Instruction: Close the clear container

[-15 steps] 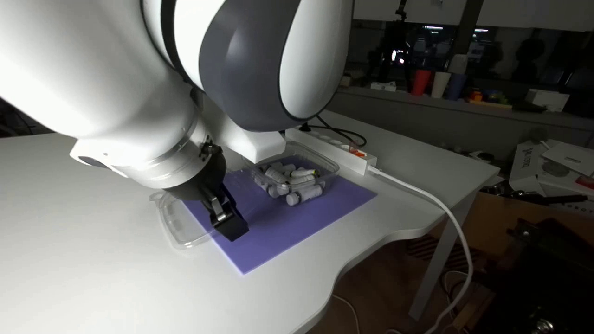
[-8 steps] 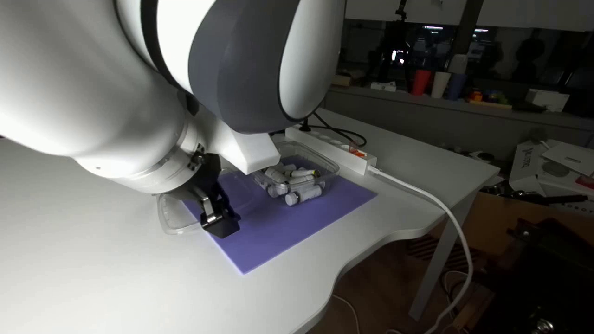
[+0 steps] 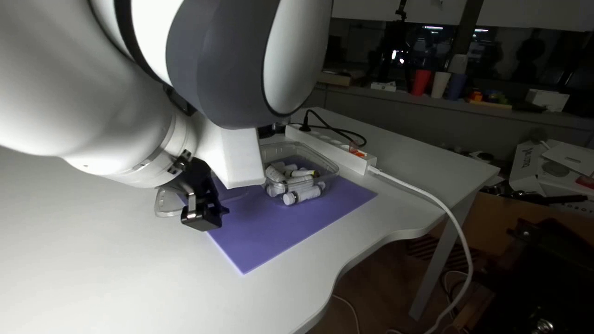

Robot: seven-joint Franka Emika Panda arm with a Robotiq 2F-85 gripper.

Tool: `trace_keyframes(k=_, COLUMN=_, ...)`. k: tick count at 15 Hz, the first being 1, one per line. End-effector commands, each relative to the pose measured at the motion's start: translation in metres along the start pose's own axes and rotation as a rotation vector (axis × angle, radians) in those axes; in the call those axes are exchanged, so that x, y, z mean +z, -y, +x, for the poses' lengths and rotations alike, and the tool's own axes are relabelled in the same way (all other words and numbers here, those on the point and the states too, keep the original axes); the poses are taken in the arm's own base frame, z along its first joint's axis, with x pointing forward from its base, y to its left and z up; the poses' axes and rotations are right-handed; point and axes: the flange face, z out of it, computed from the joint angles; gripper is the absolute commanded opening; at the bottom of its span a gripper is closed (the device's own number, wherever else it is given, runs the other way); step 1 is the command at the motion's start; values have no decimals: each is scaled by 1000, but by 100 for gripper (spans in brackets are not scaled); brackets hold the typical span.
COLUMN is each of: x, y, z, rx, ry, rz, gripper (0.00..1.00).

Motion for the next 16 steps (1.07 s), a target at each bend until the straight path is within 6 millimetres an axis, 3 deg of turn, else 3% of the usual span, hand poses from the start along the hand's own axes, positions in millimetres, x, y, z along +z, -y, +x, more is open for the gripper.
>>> trace_keyframes(k=1, x=-4, y=-12, z=1, rx=133, ry=-3, rz=-65, gripper=100)
trace_keyframes(k=8, x=-7, y=-26, z=3, rx=231, ry=35, rz=-220, gripper=100)
trace_keyframes(k=16, x=-6, y=-23, z=4, rx=204, ry=54, rz=-200, gripper=100)
